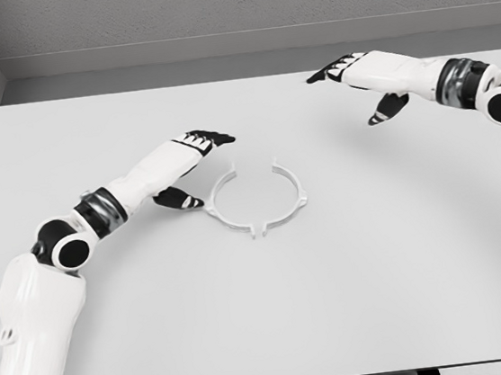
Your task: Assemble PVC drainage pipe clamps
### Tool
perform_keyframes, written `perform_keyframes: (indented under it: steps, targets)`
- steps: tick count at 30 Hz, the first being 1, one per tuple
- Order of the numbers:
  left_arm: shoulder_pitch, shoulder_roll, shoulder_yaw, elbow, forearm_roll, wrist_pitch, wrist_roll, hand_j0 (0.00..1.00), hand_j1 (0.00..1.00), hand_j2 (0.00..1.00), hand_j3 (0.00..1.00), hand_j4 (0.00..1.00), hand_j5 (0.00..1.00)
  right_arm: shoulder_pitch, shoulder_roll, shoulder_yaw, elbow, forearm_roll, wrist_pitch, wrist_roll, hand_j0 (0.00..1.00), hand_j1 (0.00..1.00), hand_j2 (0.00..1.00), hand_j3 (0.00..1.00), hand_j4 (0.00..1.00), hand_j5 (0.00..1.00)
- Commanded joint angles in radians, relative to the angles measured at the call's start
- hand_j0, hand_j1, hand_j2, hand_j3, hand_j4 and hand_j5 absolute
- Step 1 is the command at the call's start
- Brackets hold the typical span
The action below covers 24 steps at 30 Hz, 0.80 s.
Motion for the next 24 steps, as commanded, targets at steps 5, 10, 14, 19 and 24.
perform_keyframes:
  steps: [5, 10, 14, 19, 24]
  targets:
    - [0.002, 0.005, 0.010, -0.001, 0.007, 0.002, 0.001, 1.00, 1.00, 1.00, 1.00, 1.00, 1.00, 0.000, -0.014, -0.017, 0.002, -0.005, 0.002, 0.000, 1.00, 1.00, 1.00, 1.00, 1.00, 1.00]
    - [0.011, 0.005, 0.000, -0.008, 0.006, 0.002, 0.001, 1.00, 1.00, 1.00, 1.00, 1.00, 1.00, 0.002, -0.014, -0.020, 0.002, -0.005, 0.002, 0.000, 1.00, 1.00, 1.00, 1.00, 1.00, 1.00]
    - [0.014, 0.005, -0.004, -0.008, 0.004, 0.002, 0.001, 1.00, 1.00, 1.00, 1.00, 1.00, 1.00, 0.003, -0.014, -0.020, 0.000, -0.005, 0.002, 0.000, 1.00, 1.00, 1.00, 1.00, 1.00, 1.00]
    - [0.012, -0.001, -0.004, -0.004, -0.005, 0.002, 0.001, 1.00, 1.00, 1.00, 1.00, 1.00, 1.00, 0.003, -0.011, -0.020, 0.000, -0.006, 0.002, 0.000, 1.00, 1.00, 1.00, 1.00, 1.00, 1.00]
    - [0.011, -0.006, -0.018, -0.004, -0.010, 0.002, 0.001, 1.00, 1.00, 1.00, 1.00, 1.00, 1.00, 0.003, -0.005, -0.020, 0.000, -0.005, 0.002, 0.000, 1.00, 1.00, 1.00, 1.00, 1.00, 1.00]
